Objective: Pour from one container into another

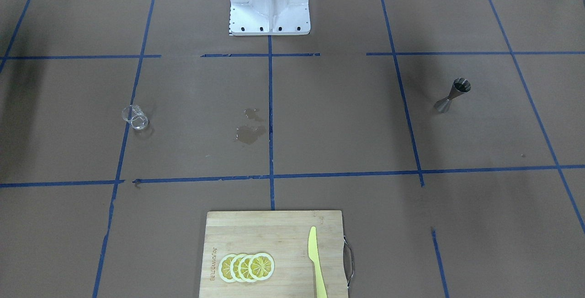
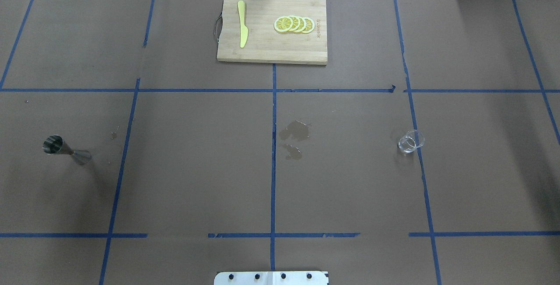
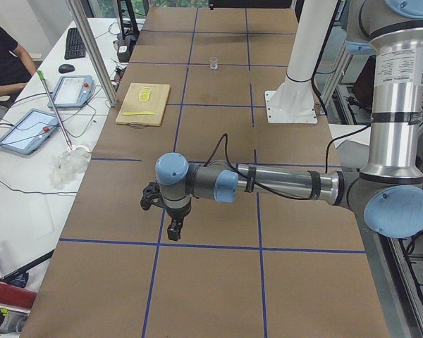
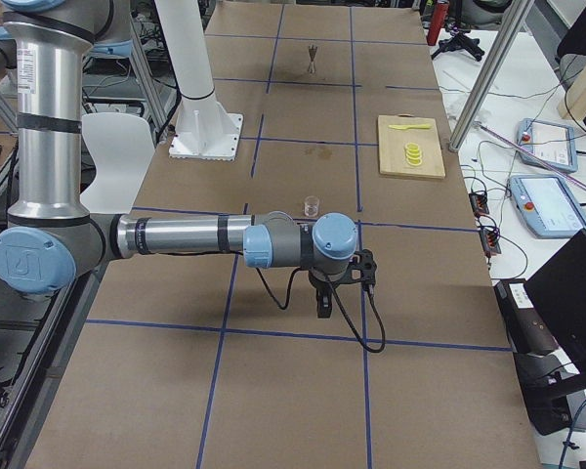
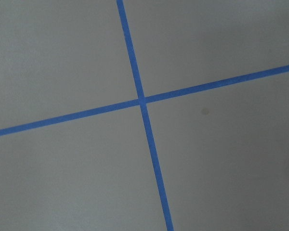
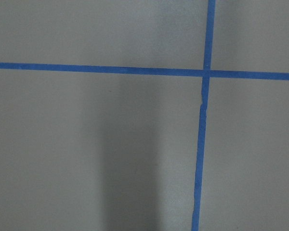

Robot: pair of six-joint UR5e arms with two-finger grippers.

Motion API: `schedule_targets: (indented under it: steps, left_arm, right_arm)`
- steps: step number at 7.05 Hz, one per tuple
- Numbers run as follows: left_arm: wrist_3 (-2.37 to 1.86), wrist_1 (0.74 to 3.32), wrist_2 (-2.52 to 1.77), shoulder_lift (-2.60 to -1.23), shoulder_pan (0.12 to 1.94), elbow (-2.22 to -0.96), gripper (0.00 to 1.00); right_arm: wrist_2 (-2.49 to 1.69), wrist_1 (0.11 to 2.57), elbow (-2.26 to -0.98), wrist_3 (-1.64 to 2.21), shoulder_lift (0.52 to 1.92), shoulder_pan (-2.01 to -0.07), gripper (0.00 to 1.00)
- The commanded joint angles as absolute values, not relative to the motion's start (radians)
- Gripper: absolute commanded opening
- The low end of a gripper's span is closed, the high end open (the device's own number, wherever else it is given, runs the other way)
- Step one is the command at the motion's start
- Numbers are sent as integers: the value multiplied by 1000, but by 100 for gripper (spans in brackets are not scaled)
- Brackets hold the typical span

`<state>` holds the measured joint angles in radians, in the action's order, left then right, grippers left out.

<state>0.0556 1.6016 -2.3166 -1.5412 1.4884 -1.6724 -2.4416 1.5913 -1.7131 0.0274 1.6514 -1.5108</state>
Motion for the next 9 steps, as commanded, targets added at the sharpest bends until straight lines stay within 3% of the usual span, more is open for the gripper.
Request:
schedule_targets:
  steps: [1, 6, 9]
  left_arm:
    - [57, 1577, -2318, -1557, 1486, -1669, 100]
    - [60, 1562, -2321, -1563, 1505, -1657, 100]
    - [67, 1441, -2324, -1571, 1614, -1702, 100]
  right_arm:
    - [-2393, 1600, -1704, 6, 1647, -1511, 100]
    - [-2378, 1626, -1710, -172, 1638, -1505, 100]
    - [-2336, 1692, -1698, -214, 1603, -1514, 100]
